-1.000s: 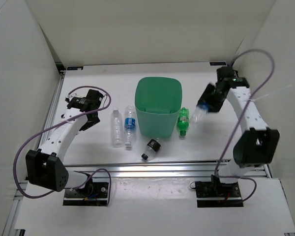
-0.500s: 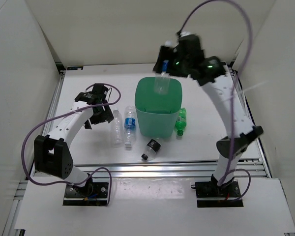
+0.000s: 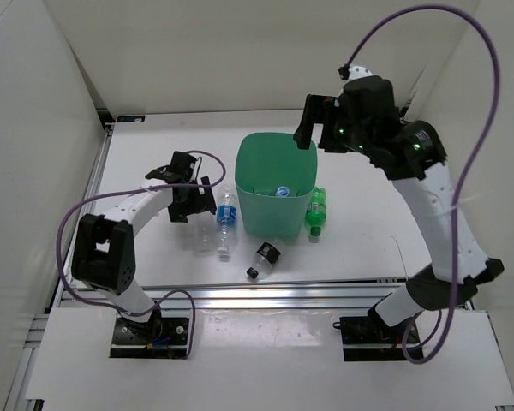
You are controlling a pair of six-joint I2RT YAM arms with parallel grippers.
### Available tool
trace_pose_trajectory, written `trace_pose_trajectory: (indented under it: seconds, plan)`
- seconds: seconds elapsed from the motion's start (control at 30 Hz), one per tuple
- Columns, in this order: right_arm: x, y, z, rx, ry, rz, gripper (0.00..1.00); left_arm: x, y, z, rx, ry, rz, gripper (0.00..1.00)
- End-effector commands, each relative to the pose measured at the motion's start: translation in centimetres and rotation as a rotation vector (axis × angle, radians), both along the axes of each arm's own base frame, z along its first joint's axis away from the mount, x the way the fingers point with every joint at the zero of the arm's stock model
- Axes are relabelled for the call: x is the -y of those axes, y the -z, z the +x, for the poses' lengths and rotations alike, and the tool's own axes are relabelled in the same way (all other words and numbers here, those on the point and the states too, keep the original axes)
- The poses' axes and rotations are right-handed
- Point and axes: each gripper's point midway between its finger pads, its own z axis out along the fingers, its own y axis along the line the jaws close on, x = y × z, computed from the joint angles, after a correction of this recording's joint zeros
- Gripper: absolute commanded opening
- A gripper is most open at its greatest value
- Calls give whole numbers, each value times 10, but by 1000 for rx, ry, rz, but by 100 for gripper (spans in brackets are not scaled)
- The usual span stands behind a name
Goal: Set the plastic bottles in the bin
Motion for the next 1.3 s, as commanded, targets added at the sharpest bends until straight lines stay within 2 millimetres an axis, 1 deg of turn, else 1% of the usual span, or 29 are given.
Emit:
trace_pose_trajectory:
  seconds: [0.0,0.03,0.17,0.2,0.23,0.33,0.37,0.47,0.5,0.53,0.57,0.6,0.63,0.67,0.7,0.73,0.77,0.8,0.87,0.9,0.93,0.97,1.0,1.03,1.07,1.1,1.17,1.2,1.27]
  plan:
    - [12,-5,-17,4,-5,-13,100,15,20,9,-6,59,-51,100]
    - [15,-4,-21,-3,-5,-19,100,18,24,12,-8,63,-61,97]
    - [25,-5,-34,-16,-5,-28,100,22,46,12,-54,79,-65,70]
    - [29,-3,-34,-26,4,-35,100,22,46,12,-54,79,-65,52]
    - [29,-3,-34,-26,4,-35,100,22,46,12,-54,79,-65,41]
    - [30,-2,-36,-26,4,-35,100,16,35,17,-21,53,-40,19]
    - [30,-2,-36,-26,4,-35,100,13,23,20,6,30,-29,19]
    - [29,-2,-37,-29,-5,-30,100,-9,-50,31,158,-109,8,22]
    - [29,-2,-37,-29,-5,-30,100,-11,-91,31,254,-157,-24,24]
    - [28,2,-37,-45,2,-29,100,-13,-116,33,311,-175,-40,26]
    - [30,12,-35,-68,11,-46,100,-13,-158,41,416,-195,-72,28]
    - [34,15,-36,-78,26,-42,100,-9,-192,39,501,-188,-98,32]
    - [33,14,-37,-74,25,-22,100,2,-212,39,542,-162,-123,33]
    - [35,18,-37,-86,33,-13,100,8,-255,43,635,-159,-157,34]
    - [40,30,-34,-117,56,-16,100,13,-274,41,671,-146,-179,36]
    - [43,30,-34,-117,74,15,100,27,-284,44,686,-111,-190,40]
    - [44,36,-31,-138,89,23,100,38,-309,44,730,-82,-235,42]
    - [54,39,-30,-151,125,38,100,49,-316,45,737,-56,-256,43]
    - [66,55,-25,-204,173,59,100,84,-313,51,709,21,-288,45]
    - [70,57,-24,-213,187,80,100,99,-325,51,723,56,-319,47]
    - [74,60,-25,-225,193,87,100,116,-312,59,693,79,-314,47]
    - [79,69,-22,-254,204,99,100,140,-311,53,682,130,-331,48]
    - [82,69,-22,-249,212,110,100,155,-319,52,695,165,-348,48]
    - [87,71,-24,-254,220,116,100,173,-302,58,663,202,-330,48]
    - [94,72,-21,-250,242,127,100,192,-298,52,658,244,-328,50]
    - [97,77,-22,-257,244,136,100,199,-302,53,669,255,-320,51]
    - [107,84,-20,-267,273,150,100,213,-286,55,646,277,-297,63]
    - [111,92,-21,-282,287,145,100,216,-286,52,644,286,-299,73]
    - [117,103,-21,-304,302,159,100,219,-283,48,635,304,-290,82]
